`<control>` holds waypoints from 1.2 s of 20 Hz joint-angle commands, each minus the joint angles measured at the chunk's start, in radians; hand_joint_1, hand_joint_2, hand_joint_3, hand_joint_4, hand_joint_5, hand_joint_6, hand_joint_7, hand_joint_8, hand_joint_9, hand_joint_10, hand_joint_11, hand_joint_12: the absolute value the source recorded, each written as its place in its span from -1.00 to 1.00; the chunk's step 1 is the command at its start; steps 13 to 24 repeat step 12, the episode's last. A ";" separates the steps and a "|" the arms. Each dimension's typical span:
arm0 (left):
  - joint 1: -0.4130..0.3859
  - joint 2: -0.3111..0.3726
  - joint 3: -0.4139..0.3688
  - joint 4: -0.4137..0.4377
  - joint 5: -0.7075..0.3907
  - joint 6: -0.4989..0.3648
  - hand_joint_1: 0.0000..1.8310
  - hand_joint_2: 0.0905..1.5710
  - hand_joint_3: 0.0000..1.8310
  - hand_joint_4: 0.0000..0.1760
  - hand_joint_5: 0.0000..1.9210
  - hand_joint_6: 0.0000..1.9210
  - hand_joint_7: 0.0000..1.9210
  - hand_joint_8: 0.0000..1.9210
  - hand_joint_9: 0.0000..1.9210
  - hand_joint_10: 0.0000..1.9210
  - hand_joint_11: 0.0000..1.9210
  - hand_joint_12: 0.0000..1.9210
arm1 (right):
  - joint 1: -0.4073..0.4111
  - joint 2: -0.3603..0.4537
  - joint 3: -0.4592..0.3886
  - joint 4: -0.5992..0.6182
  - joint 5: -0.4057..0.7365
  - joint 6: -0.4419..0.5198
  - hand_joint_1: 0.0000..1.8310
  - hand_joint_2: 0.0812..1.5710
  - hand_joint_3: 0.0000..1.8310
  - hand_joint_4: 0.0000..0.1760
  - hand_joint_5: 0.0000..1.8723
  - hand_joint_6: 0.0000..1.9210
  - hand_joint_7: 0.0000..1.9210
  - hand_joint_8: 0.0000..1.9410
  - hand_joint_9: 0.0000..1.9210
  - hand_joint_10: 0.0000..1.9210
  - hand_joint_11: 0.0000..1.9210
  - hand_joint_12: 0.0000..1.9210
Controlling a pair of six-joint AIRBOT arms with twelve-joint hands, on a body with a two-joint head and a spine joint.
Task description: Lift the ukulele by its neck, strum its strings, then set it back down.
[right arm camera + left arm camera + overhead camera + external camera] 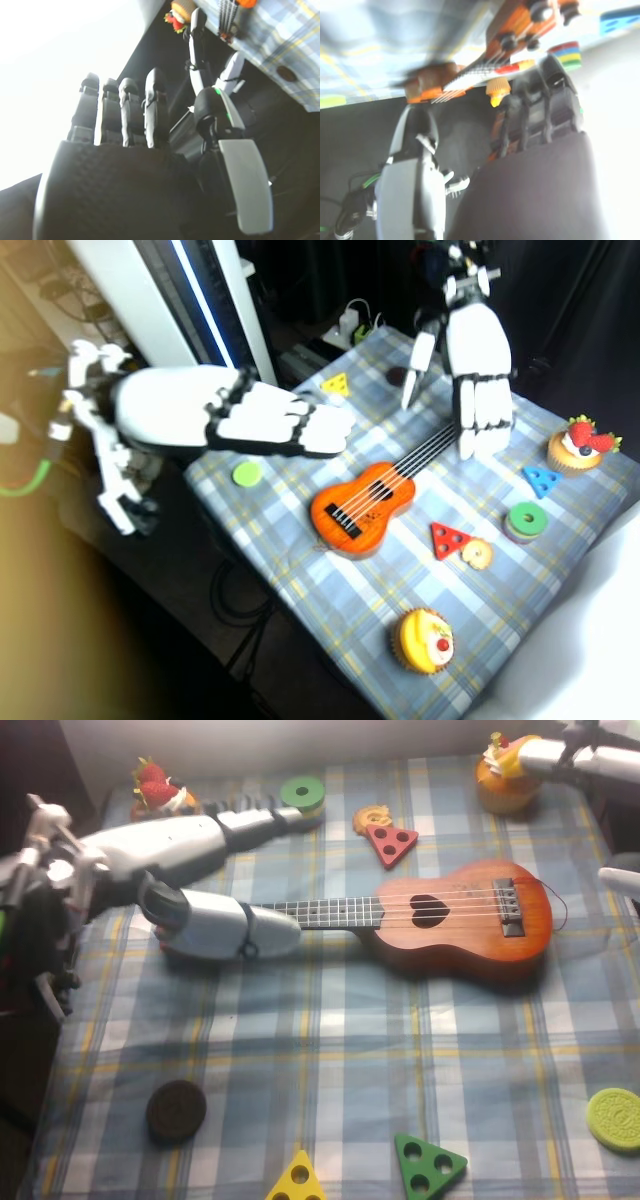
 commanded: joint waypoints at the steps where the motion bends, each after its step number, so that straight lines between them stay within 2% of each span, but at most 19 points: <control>1: -0.003 0.013 -0.002 0.045 -0.171 -0.091 -0.53 0.41 -1.00 -0.85 -1.00 -1.00 -1.00 -1.00 -1.00 -1.00 -1.00 -1.00 | 0.001 0.011 -0.003 0.023 0.141 -0.008 -0.45 0.73 -1.00 -0.48 -0.98 -1.00 -1.00 -1.00 -1.00 -1.00 -0.97 -0.98; 2: 0.009 0.026 -0.002 0.081 -0.210 -0.184 -0.53 0.41 -1.00 -0.68 -1.00 -1.00 -1.00 -1.00 -1.00 -1.00 -1.00 -1.00 | -0.009 0.013 -0.005 0.033 0.150 -0.009 -0.48 0.71 -1.00 -0.52 -1.00 -1.00 -1.00 -1.00 -1.00 -1.00 -0.98 -0.98; 3: 0.029 0.045 -0.004 0.118 -0.274 -0.289 -0.58 0.41 -1.00 -0.62 -1.00 -1.00 -1.00 -1.00 -1.00 -1.00 -1.00 -1.00 | -0.016 0.014 -0.007 0.044 0.158 -0.013 -0.48 0.71 -1.00 -0.59 -1.00 -1.00 -1.00 -1.00 -1.00 -1.00 -0.98 -0.98; 4: 0.037 0.051 -0.006 0.124 -0.293 -0.315 -0.55 0.43 -1.00 -0.73 -1.00 -1.00 -1.00 -1.00 -1.00 -1.00 -1.00 -1.00 | -0.017 0.014 -0.007 0.048 0.159 -0.015 -0.52 0.70 -1.00 -0.49 -1.00 -1.00 -1.00 -1.00 -1.00 -1.00 -0.98 -0.97; 5: 0.055 0.064 -0.008 0.136 -0.351 -0.378 -0.52 0.47 -0.99 -0.79 -1.00 -1.00 -1.00 -1.00 -1.00 -1.00 -1.00 -1.00 | -0.019 0.013 -0.008 0.055 0.163 -0.020 -0.49 0.68 -1.00 -0.46 -1.00 -1.00 -1.00 -1.00 -1.00 -1.00 -1.00 -0.98; 6: 0.071 0.071 -0.008 0.143 -0.400 -0.433 -0.52 0.48 -0.98 -0.53 -1.00 -1.00 -1.00 -1.00 -1.00 -1.00 -1.00 -1.00 | -0.021 0.012 -0.008 0.060 0.168 -0.023 -0.49 0.68 -1.00 -0.56 -1.00 -1.00 -1.00 -1.00 -1.00 -1.00 -1.00 -1.00; 7: 0.086 0.078 -0.007 0.147 -0.447 -0.490 -0.46 0.50 -0.98 -0.48 -1.00 -1.00 -1.00 -1.00 -1.00 -1.00 -1.00 -1.00 | -0.023 0.010 -0.009 0.067 0.175 -0.026 -0.48 0.66 -1.00 -0.50 -1.00 -1.00 -1.00 -1.00 -1.00 -1.00 -1.00 -1.00; 8: 0.102 0.084 -0.005 0.150 -0.498 -0.544 -0.46 0.48 -0.99 -0.48 -1.00 -1.00 -1.00 -1.00 -1.00 -1.00 -1.00 -1.00 | -0.028 0.009 -0.010 0.077 0.189 -0.028 -0.48 0.65 -1.00 -0.32 -1.00 -1.00 -1.00 -1.00 -1.00 -1.00 -1.00 -1.00; 9: 0.113 0.088 -0.005 0.150 -0.540 -0.579 -0.51 0.49 -1.00 -0.46 -1.00 -1.00 -1.00 -1.00 -0.98 -0.99 -1.00 -0.76 | -0.038 0.008 -0.011 0.089 0.205 -0.031 -0.45 0.64 -1.00 -0.29 -1.00 -1.00 -1.00 -1.00 -1.00 -1.00 -0.99 -1.00; 10: 0.125 0.089 -0.003 0.142 -0.586 -0.613 -0.37 0.51 -1.00 -0.68 -1.00 -1.00 -1.00 -1.00 -1.00 -1.00 -1.00 -0.95 | -0.055 0.007 -0.011 0.106 0.231 -0.033 -0.43 0.64 -1.00 -0.33 -1.00 -1.00 -1.00 -1.00 -1.00 -1.00 -1.00 -1.00; 11: 0.136 0.089 -0.003 0.134 -0.617 -0.627 -0.30 0.50 -1.00 -0.13 -1.00 -1.00 -1.00 -1.00 -1.00 -1.00 -1.00 -0.99 | -0.068 0.007 -0.011 0.119 0.252 -0.036 -0.43 0.61 -1.00 -0.04 -1.00 -1.00 -1.00 -1.00 -1.00 -1.00 -1.00 -1.00; 12: 0.150 0.091 -0.003 0.126 -0.667 -0.652 -0.29 0.52 -1.00 0.09 -1.00 -1.00 -1.00 -1.00 -1.00 -1.00 -1.00 -1.00 | -0.091 0.007 -0.011 0.141 0.281 -0.039 -0.40 0.61 -1.00 0.13 -1.00 -1.00 -1.00 -1.00 -1.00 -1.00 -0.98 -0.99; 24: 0.150 0.091 -0.003 0.126 -0.667 -0.652 -0.29 0.52 -1.00 0.09 -1.00 -1.00 -1.00 -1.00 -1.00 -1.00 -1.00 -1.00 | -0.091 0.007 -0.011 0.141 0.281 -0.039 -0.40 0.61 -1.00 0.13 -1.00 -1.00 -1.00 -1.00 -1.00 -1.00 -0.98 -0.99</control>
